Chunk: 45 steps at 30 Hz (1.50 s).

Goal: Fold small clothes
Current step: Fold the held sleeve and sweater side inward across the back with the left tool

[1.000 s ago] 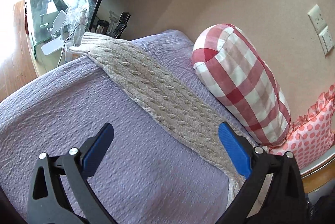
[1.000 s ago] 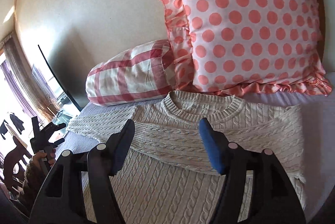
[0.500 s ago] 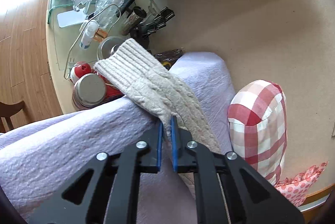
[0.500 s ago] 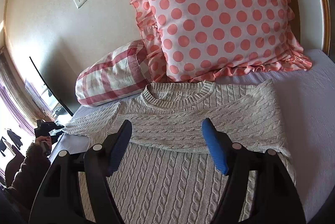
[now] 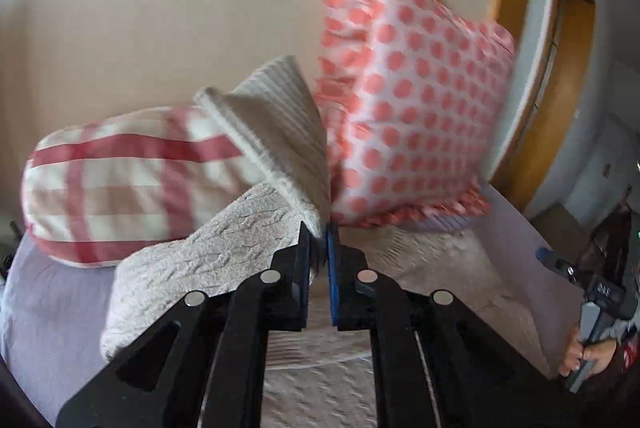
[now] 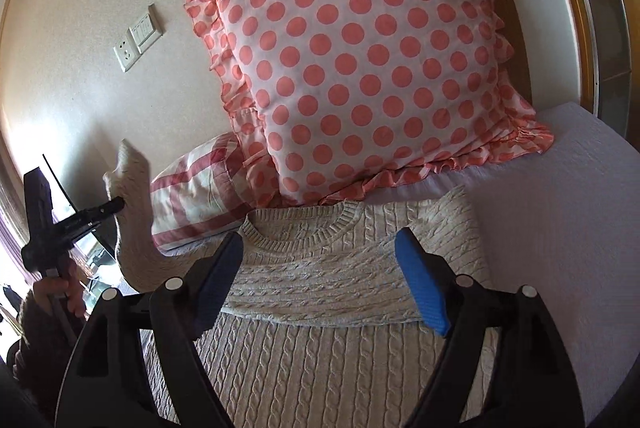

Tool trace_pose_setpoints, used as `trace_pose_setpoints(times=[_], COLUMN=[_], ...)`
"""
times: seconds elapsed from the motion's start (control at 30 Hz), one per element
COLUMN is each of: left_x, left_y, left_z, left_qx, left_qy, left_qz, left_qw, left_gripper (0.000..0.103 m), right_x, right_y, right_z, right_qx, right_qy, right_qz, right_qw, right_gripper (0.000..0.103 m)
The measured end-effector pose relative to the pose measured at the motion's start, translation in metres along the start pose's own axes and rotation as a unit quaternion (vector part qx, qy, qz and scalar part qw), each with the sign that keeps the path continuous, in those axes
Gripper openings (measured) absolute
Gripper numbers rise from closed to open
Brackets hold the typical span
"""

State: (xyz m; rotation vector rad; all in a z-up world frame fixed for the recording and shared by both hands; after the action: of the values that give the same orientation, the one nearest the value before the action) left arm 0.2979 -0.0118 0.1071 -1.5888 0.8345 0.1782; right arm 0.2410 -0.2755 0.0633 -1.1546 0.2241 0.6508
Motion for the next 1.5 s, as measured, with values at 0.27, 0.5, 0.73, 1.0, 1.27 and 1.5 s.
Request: trace_pose_setpoints(times=[0.27, 0.5, 0.73, 1.0, 1.27, 1.5], left_x=[0.022, -0.041, -0.069, -0.071, -0.092, -0.122], left_y=[0.109, 0.134, 0.144, 0.152, 0.185, 0.227], left_z=[-0.053, 0.043, 0.089, 0.092, 0.087, 0.070], left_qx=[0.098, 0.044, -0.028, -0.059, -0.095, -0.121], left_qy=[-0.022, -0.114, -0.130, -0.125, -0.091, -0.040], left_qz=[0.074, 0.070, 0.058, 0.056, 0.086, 0.102], left_qw=[0.9921, 0.9899, 0.9895, 0.9888, 0.9876, 0.9865], left_gripper=[0.030, 0.048, 0.052, 0.057, 0.065, 0.068], right_x=[0.031, 0.069, 0.071, 0.092, 0.083, -0.028], right_y=[0.018, 0.055, 0.058, -0.017, 0.006, 0.066], right_z=[-0.058, -0.067, -0.047, -0.075, -0.099, -0.080], right_qx=[0.080, 0.067, -0.013, -0.040, -0.004, 0.026], right_qy=[0.014, 0.019, 0.031, 0.148, 0.181, 0.080], right_qz=[0.099, 0.177, 0.167, 0.095, 0.122, 0.110], right_qw=[0.992, 0.982, 0.985, 0.984, 0.976, 0.990], right_gripper=[0.062, 0.049, 0.007, 0.007, 0.045, 0.059])
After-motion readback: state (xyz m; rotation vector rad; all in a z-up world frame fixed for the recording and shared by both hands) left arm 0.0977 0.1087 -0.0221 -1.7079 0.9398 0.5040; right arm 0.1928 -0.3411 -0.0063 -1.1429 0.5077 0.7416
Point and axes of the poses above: each gripper's, at about its wrist camera, not at the fingertips, and x roughly the way its jaws point, z to its left, y to its underside, the point moved 8 cm from there along x, roughly the way its jaws point, and after that the axes turned 4 degrees about -x, right-handed, at the moved point
